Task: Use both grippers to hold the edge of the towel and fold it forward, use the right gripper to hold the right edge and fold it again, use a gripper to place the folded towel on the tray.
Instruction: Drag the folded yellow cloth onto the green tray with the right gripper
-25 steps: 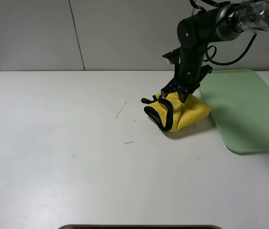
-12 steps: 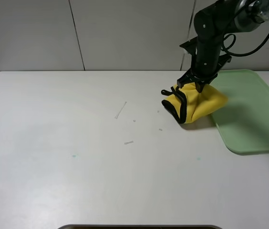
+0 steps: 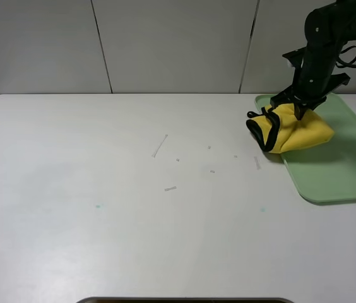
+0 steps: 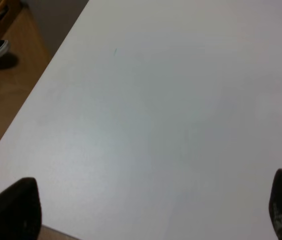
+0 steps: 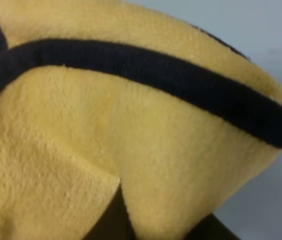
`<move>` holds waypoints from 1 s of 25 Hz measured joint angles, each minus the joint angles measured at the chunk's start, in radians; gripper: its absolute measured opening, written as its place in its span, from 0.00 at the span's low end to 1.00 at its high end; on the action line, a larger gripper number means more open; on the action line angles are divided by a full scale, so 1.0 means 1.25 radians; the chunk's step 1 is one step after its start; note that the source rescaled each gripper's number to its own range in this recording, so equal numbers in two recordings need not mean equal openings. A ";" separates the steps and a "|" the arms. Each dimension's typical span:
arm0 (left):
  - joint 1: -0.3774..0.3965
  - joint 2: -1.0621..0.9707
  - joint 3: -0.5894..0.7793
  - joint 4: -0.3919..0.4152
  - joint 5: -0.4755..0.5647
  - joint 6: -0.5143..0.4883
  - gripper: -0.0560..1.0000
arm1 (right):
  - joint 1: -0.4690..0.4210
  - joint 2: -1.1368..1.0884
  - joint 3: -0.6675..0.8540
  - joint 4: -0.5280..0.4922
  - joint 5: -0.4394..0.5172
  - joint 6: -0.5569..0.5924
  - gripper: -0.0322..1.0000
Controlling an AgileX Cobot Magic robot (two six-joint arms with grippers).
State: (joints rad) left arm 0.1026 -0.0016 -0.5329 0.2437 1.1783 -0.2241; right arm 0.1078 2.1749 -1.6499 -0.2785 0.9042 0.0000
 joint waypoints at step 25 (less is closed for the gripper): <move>0.000 0.000 0.000 0.000 0.000 0.000 0.91 | -0.161 0.000 0.001 0.101 -0.098 0.000 0.16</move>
State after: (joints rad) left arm 0.1026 -0.0016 -0.5329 0.2437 1.1783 -0.2241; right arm -0.0940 2.1749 -1.6490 -0.1526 0.7818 0.0000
